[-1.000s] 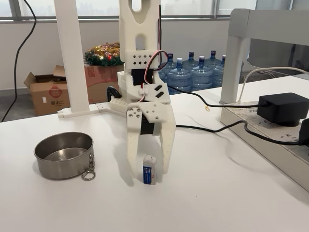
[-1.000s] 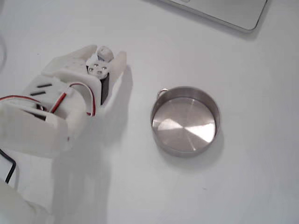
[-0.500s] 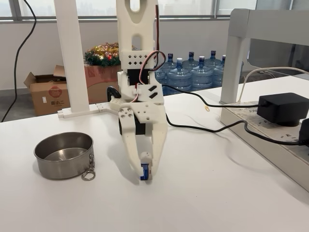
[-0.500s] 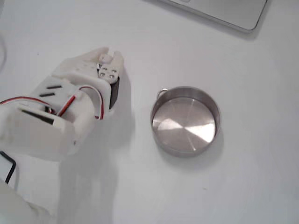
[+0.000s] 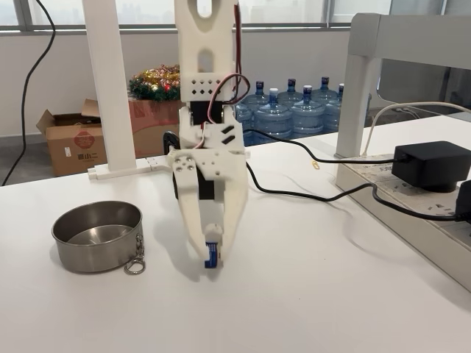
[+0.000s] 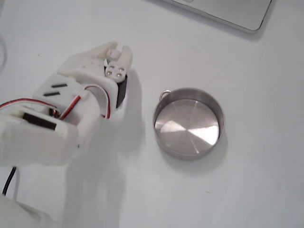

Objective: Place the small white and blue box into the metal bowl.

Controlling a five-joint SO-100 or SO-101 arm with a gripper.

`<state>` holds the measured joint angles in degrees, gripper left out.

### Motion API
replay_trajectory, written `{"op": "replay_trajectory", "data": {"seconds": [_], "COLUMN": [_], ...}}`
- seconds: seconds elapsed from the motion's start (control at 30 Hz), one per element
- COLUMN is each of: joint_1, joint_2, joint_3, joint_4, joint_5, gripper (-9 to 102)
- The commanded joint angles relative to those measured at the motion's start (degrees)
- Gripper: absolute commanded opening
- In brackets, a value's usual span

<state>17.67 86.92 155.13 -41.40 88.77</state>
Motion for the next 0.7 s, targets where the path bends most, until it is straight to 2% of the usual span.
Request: {"op": "replay_trajectory", "data": {"seconds": [0.0,0.27,0.67], "joint_1": [1.4,7.8,23.6], "joint_2": [6.6,18.5,24.1], "joint_3": [2.1,7.6,15.6], "joint_4": [-0.6,0.1,-0.6], "joint_5": [0.4,0.2,-0.1], "gripper": [-5,-5,-5]}}
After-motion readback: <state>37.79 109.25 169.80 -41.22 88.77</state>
